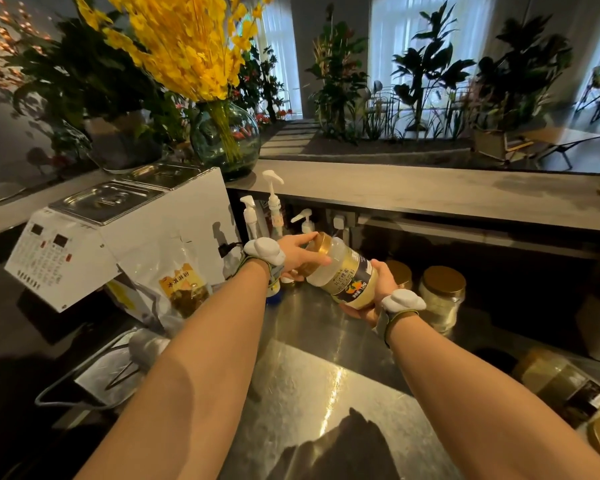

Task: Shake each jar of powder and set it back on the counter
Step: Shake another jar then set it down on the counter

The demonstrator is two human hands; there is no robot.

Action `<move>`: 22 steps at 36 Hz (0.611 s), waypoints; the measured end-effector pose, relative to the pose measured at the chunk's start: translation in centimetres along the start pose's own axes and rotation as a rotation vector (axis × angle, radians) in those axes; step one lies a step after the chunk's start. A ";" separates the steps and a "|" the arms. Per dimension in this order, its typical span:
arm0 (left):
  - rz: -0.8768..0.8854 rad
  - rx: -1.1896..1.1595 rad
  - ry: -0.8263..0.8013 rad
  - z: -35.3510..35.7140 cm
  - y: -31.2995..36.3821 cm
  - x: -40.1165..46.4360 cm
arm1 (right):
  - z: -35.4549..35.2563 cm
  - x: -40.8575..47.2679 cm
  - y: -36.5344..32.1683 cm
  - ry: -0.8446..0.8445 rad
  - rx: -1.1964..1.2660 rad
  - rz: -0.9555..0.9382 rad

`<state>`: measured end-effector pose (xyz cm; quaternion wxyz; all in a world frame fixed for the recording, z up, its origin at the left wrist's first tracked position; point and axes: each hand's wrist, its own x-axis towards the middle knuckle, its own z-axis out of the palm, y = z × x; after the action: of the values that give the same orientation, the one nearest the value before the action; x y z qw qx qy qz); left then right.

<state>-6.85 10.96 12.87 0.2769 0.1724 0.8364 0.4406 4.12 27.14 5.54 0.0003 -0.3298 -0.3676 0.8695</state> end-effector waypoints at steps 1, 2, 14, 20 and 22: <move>0.006 -0.010 0.000 0.0 0.0 0.2 | 0.0 0.1 0.1 -0.009 0.004 0.006; 0.009 -0.017 -0.006 0.0 -0.1 0.3 | 0.0 0.2 0.1 -0.012 0.007 0.014; 0.044 -0.257 0.015 0.6 -3.5 2.0 | 0.7 3.3 0.7 0.142 -0.177 0.015; 0.085 0.016 0.125 2.1 -7.8 4.9 | 0.9 4.1 2.6 0.064 -0.607 -0.082; 0.071 0.068 0.118 2.6 -9.2 5.6 | 1.8 3.0 3.0 -0.004 -0.572 -0.081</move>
<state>-10.04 10.53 2.33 0.2051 0.1851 0.8590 0.4310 1.51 24.52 2.78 -0.0589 -0.2997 -0.6106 0.7307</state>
